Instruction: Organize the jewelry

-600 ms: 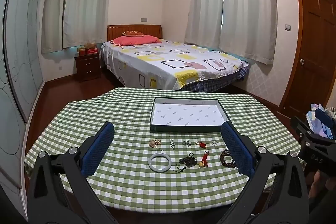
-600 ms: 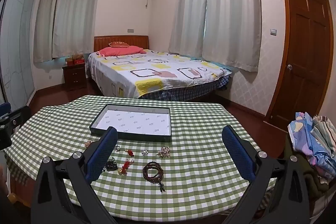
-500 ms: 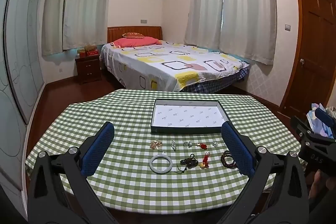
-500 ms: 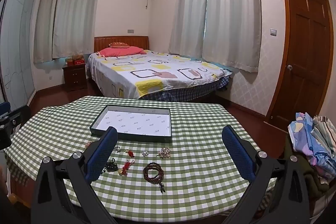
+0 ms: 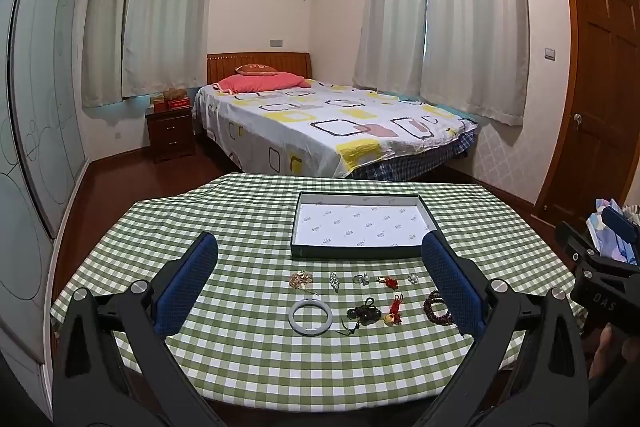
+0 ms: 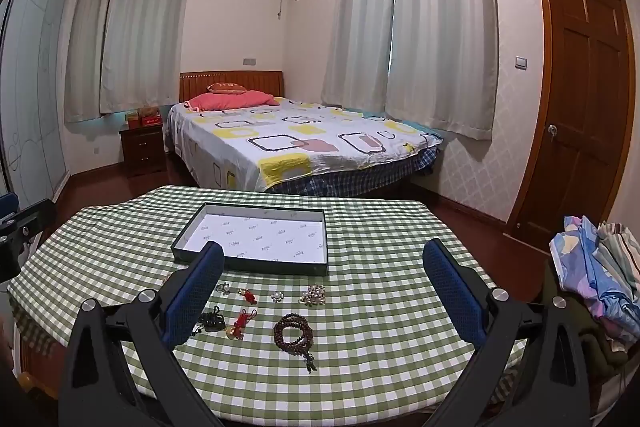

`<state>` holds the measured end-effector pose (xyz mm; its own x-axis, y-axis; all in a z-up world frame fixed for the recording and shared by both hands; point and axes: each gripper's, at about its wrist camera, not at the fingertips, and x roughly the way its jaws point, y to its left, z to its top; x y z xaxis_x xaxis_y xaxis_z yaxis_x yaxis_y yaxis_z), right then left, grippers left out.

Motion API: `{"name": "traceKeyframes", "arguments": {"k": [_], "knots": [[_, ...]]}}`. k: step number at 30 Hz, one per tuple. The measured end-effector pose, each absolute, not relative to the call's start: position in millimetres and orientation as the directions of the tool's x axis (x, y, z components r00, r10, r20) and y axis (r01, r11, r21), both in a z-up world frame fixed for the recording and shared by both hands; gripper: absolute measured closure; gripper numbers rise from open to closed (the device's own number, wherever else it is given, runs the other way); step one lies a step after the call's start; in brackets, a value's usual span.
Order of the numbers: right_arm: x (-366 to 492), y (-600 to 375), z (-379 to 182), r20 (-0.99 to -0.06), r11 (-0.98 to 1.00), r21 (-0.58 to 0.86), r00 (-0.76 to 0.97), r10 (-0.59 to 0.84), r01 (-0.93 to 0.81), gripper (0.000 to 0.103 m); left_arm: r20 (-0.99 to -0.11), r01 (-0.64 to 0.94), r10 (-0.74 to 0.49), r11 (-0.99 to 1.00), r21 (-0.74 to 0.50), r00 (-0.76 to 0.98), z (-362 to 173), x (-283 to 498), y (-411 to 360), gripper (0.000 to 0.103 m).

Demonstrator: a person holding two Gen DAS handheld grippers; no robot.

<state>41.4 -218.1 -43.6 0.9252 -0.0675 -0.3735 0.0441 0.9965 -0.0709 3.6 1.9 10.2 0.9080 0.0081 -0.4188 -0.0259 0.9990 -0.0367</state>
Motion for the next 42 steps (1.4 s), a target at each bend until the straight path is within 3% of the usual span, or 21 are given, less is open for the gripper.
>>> {"name": "traceKeyframes", "arguments": {"k": [42], "knots": [[41.4,-223.0,-44.5,-0.374,0.997,-0.073,0.925,-0.062,0.038,0.006,-0.42,-0.029,0.011,0.999,-0.037,0.908,8.3,5.2,5.3,0.004]]}}
